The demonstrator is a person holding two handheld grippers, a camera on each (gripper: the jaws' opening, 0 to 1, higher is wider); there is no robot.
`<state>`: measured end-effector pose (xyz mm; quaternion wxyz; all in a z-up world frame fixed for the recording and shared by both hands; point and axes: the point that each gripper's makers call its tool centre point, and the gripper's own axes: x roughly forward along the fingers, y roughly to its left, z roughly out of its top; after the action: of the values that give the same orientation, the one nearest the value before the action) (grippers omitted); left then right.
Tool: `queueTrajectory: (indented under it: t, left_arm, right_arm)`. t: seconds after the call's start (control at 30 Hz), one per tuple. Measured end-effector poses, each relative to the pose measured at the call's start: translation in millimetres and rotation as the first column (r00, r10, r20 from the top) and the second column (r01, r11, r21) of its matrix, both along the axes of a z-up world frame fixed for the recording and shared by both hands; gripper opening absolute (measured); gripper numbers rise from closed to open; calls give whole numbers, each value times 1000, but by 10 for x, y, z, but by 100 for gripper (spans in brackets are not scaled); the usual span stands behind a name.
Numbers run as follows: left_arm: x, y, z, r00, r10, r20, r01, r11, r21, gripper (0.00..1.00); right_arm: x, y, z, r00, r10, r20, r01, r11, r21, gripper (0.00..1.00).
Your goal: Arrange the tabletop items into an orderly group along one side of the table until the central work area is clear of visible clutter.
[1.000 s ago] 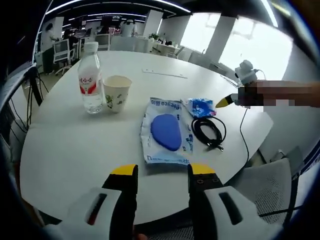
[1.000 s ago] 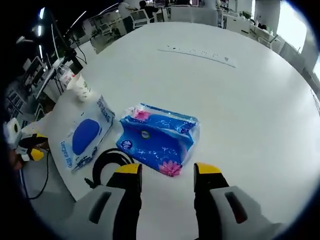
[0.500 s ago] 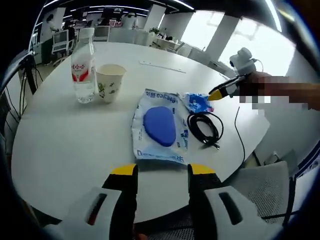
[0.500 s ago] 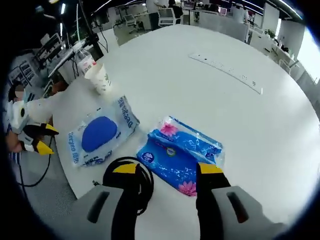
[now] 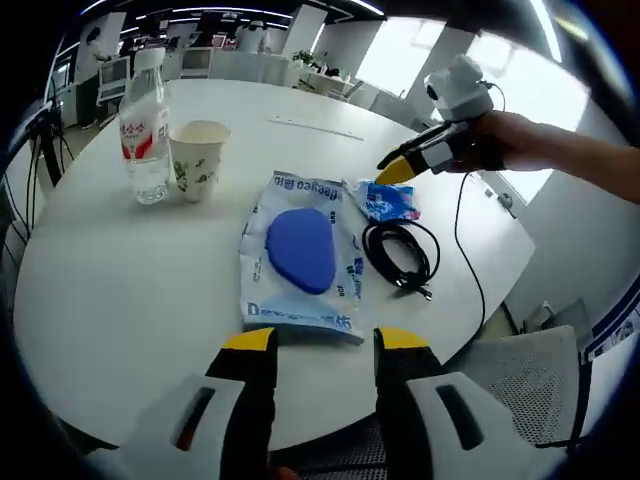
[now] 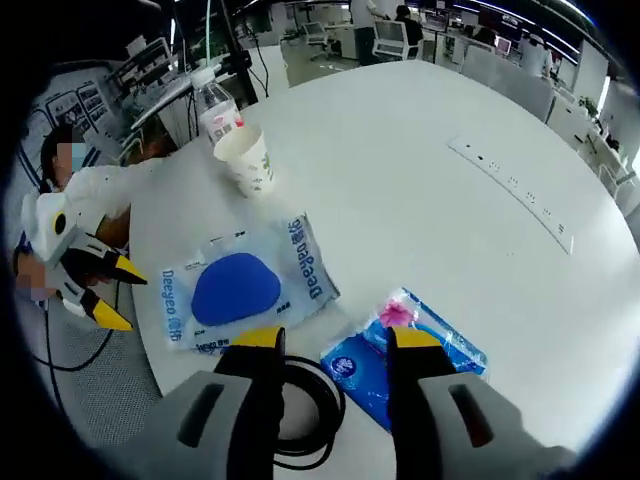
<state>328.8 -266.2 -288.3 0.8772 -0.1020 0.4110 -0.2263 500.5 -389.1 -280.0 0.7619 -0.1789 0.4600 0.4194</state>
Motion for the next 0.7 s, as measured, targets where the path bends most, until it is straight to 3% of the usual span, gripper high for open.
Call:
queueTrajectory:
  t: [0.13,0.4,0.7]
  left_arm:
    - [-8,-54,-21,1000,-3,-11,3,1000,-4,36]
    - [2,-134,-112,999,13,-52,-14,1000,-26,33]
    - [23,-153,-212,992,55,-111,-59,998,-33,27]
  right_arm:
    - [-43,135,-28,998,65,-3,-65,998,-10,37]
    - [-5,316,-60,993,118,-19,-118,993,0,35]
    - [138,317,-192,986,159,-52,-160,987,-25,32]
